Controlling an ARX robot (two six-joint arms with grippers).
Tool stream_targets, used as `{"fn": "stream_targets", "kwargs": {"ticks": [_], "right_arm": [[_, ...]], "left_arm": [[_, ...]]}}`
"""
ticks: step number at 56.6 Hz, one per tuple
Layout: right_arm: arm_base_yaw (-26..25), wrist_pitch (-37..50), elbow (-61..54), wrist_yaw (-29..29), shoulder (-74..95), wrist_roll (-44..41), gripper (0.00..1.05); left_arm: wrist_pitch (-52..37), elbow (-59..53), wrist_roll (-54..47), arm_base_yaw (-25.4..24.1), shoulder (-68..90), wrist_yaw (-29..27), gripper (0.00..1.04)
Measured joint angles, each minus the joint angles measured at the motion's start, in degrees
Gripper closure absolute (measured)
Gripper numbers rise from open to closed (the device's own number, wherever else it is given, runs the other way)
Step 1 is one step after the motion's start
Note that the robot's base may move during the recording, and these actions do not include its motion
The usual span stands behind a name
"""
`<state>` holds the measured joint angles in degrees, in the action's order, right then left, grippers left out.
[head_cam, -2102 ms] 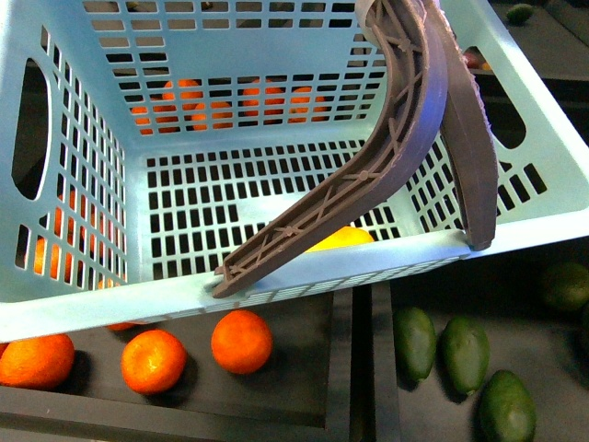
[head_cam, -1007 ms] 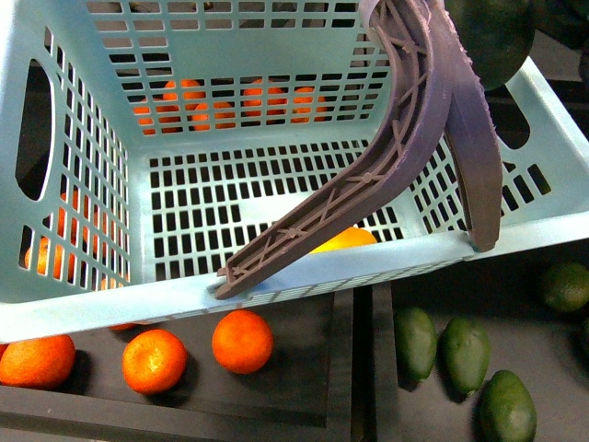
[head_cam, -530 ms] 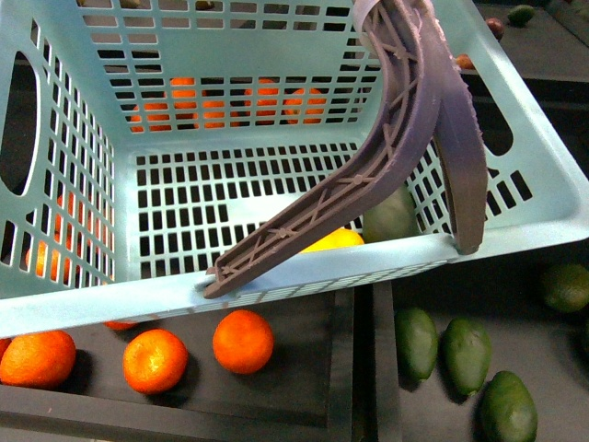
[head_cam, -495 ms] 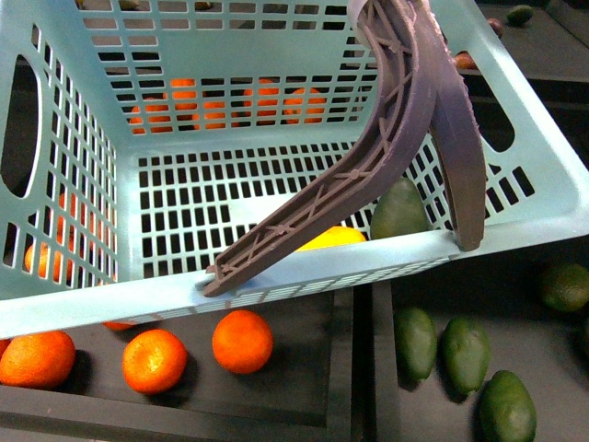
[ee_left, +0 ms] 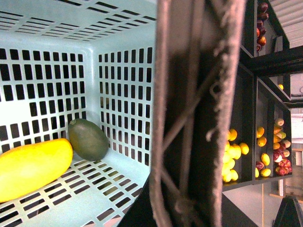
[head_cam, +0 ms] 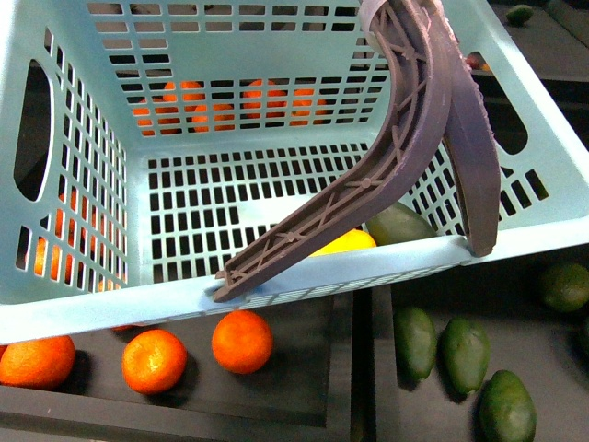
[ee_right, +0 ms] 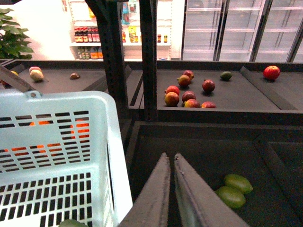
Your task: Pick mango and avocado into basket
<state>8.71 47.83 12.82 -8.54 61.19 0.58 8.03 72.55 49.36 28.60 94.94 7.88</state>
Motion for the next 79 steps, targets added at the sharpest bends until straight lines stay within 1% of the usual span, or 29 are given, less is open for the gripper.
{"fn": "stream_targets", "kwargs": {"ticks": [2, 19, 22, 28, 35, 58, 79], "right_arm": [[-0.4, -0.3, -0.8, 0.5, -1.1, -0.3, 1.04], [-3.7, -5.0, -6.8, 3.6, -11.6, -0.3, 1.02], [-6.2, -6.5, -7.6, 7.5, -13.9, -0.3, 1.02], [-8.5, -9.2, -8.8, 8.0, -17.9, -0.3, 1.02], [-8.6, -8.3, -11.5, 8.3, -20.4, -0.3, 1.02], [-8.6, -22.0, -12.4, 8.4, -35.1, -0.3, 1.02], [-8.6, -31.0, -12.5, 8.4, -44.5, -0.3, 1.02]], "left_arm": [[0.0, 0.0, 0.0, 0.0, 0.0, -0.1, 0.99], [0.0, 0.0, 0.0, 0.0, 0.0, -0.1, 0.99], [0.0, 0.0, 0.0, 0.0, 0.0, -0.1, 0.99], [0.0, 0.0, 0.0, 0.0, 0.0, 0.0, 0.99], [0.0, 0.0, -0.1, 0.0, 0.0, -0.1, 0.99], [0.0, 0.0, 0.0, 0.0, 0.0, 0.1, 0.99], [0.0, 0.0, 0.0, 0.0, 0.0, 0.0, 0.99]]}}
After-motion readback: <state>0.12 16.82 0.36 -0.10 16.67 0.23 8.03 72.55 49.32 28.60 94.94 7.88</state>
